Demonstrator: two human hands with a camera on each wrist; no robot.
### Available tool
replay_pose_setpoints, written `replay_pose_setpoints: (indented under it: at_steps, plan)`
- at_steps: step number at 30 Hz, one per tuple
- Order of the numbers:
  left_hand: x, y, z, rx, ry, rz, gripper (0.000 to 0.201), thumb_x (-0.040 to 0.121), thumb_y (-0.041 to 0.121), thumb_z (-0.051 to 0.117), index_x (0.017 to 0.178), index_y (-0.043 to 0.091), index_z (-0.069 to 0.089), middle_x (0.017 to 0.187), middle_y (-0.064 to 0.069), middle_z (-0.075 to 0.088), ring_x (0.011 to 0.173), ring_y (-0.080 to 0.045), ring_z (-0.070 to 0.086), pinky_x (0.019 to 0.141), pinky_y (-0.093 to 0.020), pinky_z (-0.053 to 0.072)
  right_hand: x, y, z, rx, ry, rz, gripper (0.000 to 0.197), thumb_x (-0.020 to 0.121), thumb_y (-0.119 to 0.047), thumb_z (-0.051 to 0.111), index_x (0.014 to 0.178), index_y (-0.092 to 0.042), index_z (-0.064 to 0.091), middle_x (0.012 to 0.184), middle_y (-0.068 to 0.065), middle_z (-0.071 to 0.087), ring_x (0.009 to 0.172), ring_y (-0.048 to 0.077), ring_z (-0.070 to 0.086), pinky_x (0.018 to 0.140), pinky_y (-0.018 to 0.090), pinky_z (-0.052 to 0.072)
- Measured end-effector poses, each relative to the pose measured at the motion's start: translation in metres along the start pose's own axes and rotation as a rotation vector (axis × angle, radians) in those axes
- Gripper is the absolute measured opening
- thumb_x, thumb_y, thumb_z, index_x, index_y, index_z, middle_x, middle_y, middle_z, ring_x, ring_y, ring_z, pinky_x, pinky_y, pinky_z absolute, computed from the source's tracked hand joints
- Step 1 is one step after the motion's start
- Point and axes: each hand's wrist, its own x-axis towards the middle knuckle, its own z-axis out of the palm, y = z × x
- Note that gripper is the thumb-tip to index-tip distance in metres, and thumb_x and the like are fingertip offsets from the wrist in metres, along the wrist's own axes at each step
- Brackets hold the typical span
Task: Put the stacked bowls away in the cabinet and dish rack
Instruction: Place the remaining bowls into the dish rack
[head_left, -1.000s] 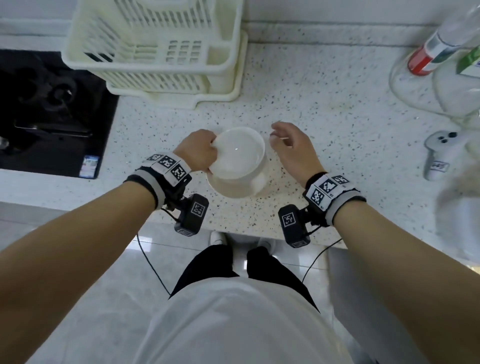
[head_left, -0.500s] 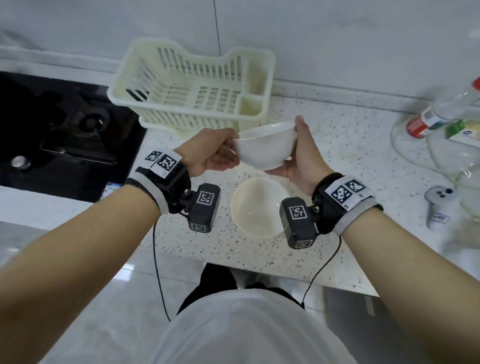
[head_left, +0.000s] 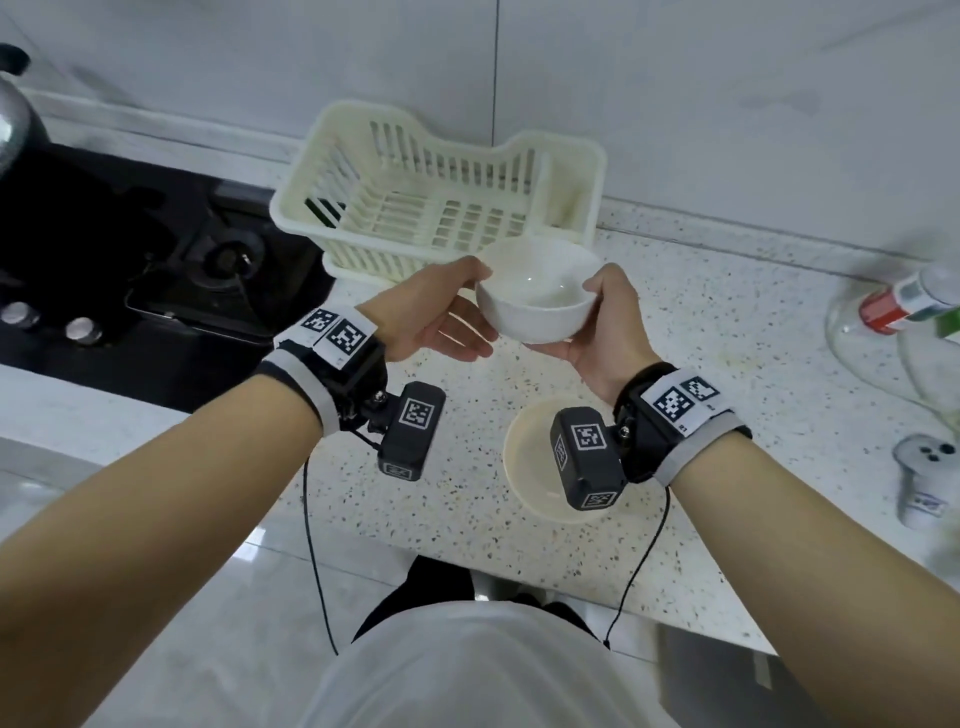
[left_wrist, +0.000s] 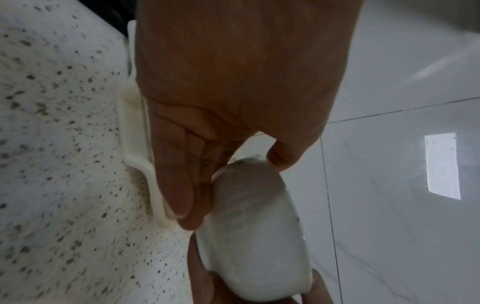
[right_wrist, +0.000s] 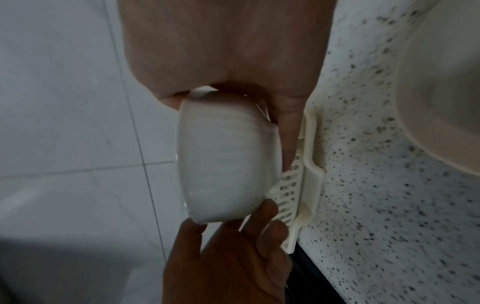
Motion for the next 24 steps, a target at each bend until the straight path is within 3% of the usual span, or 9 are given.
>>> replay_pose_setpoints:
  at_steps: [3, 7, 9, 11, 14, 15, 19, 22, 24]
  plan:
    - [0.003, 0.016, -0.015, 0.004, 0.108, 0.044, 0.033, 0.092, 0.017, 0.038, 0.114, -0.004, 0.05, 0.077, -0.023, 0.069, 0.061, -0.029, 0.067, 0.058, -0.033, 0.057, 0.013, -0.017, 0.024, -0.14, -0.005, -0.088, 0.035, 0.097, -0.036, 0.038, 0.125, -0.018, 0.049, 0.115, 0.005, 0.06, 0.106, 0.022, 0.059, 0.089, 0.042, 0.057]
    - [0.025, 0.04, -0.04, 0.004, 0.24, 0.078, 0.033, 0.088, 0.016, 0.038, 0.115, -0.002, 0.046, 0.077, -0.023, 0.069, 0.059, -0.028, 0.067, 0.057, -0.032, 0.057, 0.047, -0.032, 0.037, -0.612, 0.088, -0.438, 0.026, 0.1, -0.036, 0.03, 0.101, -0.029, 0.055, 0.107, -0.002, 0.06, 0.1, 0.011, 0.055, 0.087, 0.033, 0.047]
    - [0.046, 0.051, -0.053, 0.043, 0.29, 0.088, 0.032, 0.09, 0.017, 0.038, 0.113, -0.004, 0.047, 0.084, -0.026, 0.071, 0.066, -0.03, 0.069, 0.062, -0.034, 0.06, 0.072, -0.029, 0.029, -0.903, 0.198, -0.492, 0.033, 0.097, -0.029, 0.041, 0.125, -0.021, 0.055, 0.13, 0.004, 0.057, 0.122, 0.018, 0.05, 0.105, 0.039, 0.042]
    - [0.072, 0.059, -0.064, 0.108, 0.312, 0.08, 0.033, 0.092, 0.019, 0.038, 0.115, -0.003, 0.046, 0.09, -0.027, 0.072, 0.075, -0.033, 0.072, 0.07, -0.039, 0.062, 0.097, -0.022, 0.019, -1.179, 0.223, -0.409, 0.051, 0.092, -0.024, 0.049, 0.142, -0.013, 0.044, 0.149, 0.009, 0.044, 0.14, 0.028, 0.035, 0.117, 0.045, 0.03]
    - [0.111, 0.062, -0.075, 0.204, 0.313, 0.003, 0.036, 0.09, 0.019, 0.039, 0.117, -0.003, 0.048, 0.09, -0.024, 0.073, 0.08, -0.032, 0.073, 0.082, -0.044, 0.06, 0.121, -0.008, 0.011, -1.467, 0.152, -0.433, 0.057, 0.09, -0.028, 0.04, 0.14, -0.003, 0.044, 0.149, 0.018, 0.042, 0.142, 0.037, 0.03, 0.119, 0.043, 0.021]
    - [0.125, 0.06, -0.078, 0.221, 0.303, -0.023, 0.035, 0.089, 0.017, 0.039, 0.116, -0.003, 0.048, 0.091, -0.023, 0.073, 0.079, -0.032, 0.072, 0.086, -0.044, 0.058, 0.126, -0.004, 0.009, -1.514, 0.152, -0.468, 0.058, 0.088, -0.03, 0.037, 0.136, 0.0, 0.047, 0.146, 0.02, 0.045, 0.14, 0.038, 0.033, 0.118, 0.042, 0.021]
    - [0.171, 0.051, -0.081, 0.255, 0.256, -0.148, 0.028, 0.089, 0.011, 0.039, 0.115, 0.0, 0.041, 0.093, -0.026, 0.07, 0.092, -0.037, 0.071, 0.091, -0.048, 0.055, 0.126, 0.002, 0.009, -1.517, 0.22, -0.529, 0.046, 0.088, -0.019, 0.052, 0.129, 0.002, 0.054, 0.147, 0.021, 0.045, 0.141, 0.039, 0.033, 0.117, 0.042, 0.024]
    - [0.199, 0.04, -0.08, 0.268, 0.201, -0.201, 0.028, 0.089, 0.007, 0.04, 0.117, 0.007, 0.034, 0.09, -0.027, 0.069, 0.094, -0.037, 0.071, 0.092, -0.052, 0.053, 0.13, 0.005, 0.007, -1.527, 0.198, -0.514, 0.051, 0.082, -0.027, 0.04, 0.121, -0.001, 0.059, 0.142, 0.021, 0.051, 0.14, 0.038, 0.037, 0.12, 0.046, 0.026]
    - [0.215, 0.031, -0.081, 0.299, 0.174, -0.221, 0.037, 0.084, 0.007, 0.044, 0.12, 0.004, 0.035, 0.094, -0.028, 0.07, 0.094, -0.038, 0.071, 0.093, -0.054, 0.052, 0.132, 0.007, 0.005, -1.516, 0.181, -0.493, 0.049, 0.082, -0.028, 0.041, 0.121, -0.004, 0.06, 0.14, 0.02, 0.053, 0.139, 0.036, 0.039, 0.121, 0.044, 0.025]
